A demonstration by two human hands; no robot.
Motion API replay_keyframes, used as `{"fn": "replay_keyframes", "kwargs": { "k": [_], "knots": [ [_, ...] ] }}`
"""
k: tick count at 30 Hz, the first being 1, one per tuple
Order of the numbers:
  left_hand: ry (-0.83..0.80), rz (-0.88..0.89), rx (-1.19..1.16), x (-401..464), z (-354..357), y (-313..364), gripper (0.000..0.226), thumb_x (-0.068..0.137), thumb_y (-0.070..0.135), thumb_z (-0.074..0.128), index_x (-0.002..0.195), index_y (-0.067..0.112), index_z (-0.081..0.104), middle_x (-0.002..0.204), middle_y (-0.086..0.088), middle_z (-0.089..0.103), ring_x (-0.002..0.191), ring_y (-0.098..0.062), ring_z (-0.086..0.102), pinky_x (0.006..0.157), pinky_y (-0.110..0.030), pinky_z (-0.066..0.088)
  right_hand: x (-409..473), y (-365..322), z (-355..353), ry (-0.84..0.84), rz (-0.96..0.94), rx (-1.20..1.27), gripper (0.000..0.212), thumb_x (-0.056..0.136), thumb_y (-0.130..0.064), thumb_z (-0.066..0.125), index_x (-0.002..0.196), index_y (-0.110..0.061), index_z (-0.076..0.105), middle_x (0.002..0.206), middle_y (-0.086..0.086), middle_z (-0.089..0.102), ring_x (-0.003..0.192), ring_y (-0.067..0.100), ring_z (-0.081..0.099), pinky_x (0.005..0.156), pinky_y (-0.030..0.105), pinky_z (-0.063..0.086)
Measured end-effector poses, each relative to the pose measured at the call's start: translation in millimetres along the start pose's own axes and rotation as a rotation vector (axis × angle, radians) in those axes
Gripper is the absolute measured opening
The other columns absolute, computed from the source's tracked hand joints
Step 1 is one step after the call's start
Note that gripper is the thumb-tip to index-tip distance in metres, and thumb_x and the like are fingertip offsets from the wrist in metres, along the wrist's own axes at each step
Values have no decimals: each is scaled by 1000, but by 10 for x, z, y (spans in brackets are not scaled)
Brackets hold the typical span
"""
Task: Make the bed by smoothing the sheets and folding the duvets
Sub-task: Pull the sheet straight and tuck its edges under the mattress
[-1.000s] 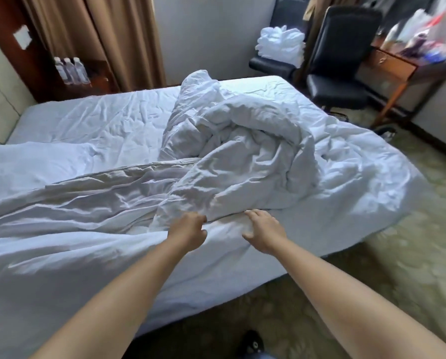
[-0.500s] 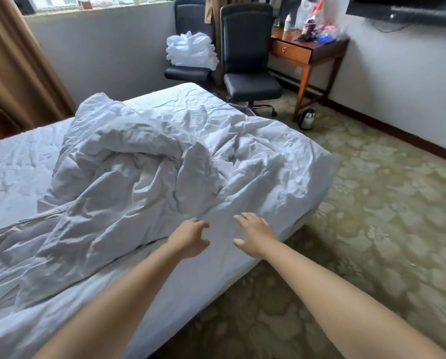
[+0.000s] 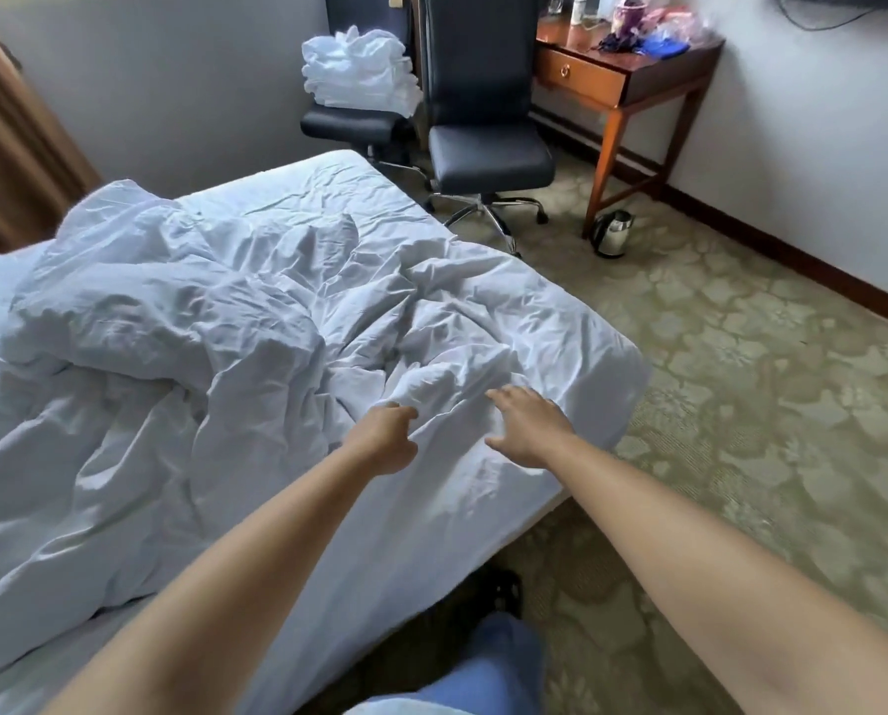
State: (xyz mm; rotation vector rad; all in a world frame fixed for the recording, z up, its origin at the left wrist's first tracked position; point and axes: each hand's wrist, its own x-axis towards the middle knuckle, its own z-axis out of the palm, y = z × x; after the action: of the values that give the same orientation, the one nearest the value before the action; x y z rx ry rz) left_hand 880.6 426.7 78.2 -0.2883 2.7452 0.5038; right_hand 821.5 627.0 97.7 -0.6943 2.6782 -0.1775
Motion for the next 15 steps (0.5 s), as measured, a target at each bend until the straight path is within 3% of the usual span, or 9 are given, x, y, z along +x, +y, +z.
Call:
{"fn": "replay_keyframes", "kwargs": {
  "k": [7, 11, 15],
  "knots": [
    [-30, -50, -81, 1500, -97, 521, 46, 88, 16, 52, 133, 17, 52, 141, -5, 47, 128, -24, 46, 105, -31, 37, 1111, 920, -499, -111, 26, -46, 66, 92, -39, 55, 149, -19, 26, 151, 3, 30, 140, 21, 26, 111, 37, 29],
    [-67, -109, -120, 2101, -232, 875, 51, 87, 12, 52, 137, 17, 47, 142, -6, 47, 125, -26, 49, 100, -33, 43, 1611, 1390, -785, -119, 19, -16, 66, 92, -38, 55, 149, -20, 25, 155, 2, 25, 142, 21, 23, 111, 39, 27],
    [-72, -150, -117, 2683, -290, 1280, 53, 88, 13, 50, 140, 19, 44, 146, -4, 42, 131, -23, 43, 104, -35, 39, 2111, 1930, -986, -145, -20, -28, 67, 92, -38, 56, 149, -20, 25, 153, 2, 27, 141, 22, 24, 111, 38, 28]
  ]
}}
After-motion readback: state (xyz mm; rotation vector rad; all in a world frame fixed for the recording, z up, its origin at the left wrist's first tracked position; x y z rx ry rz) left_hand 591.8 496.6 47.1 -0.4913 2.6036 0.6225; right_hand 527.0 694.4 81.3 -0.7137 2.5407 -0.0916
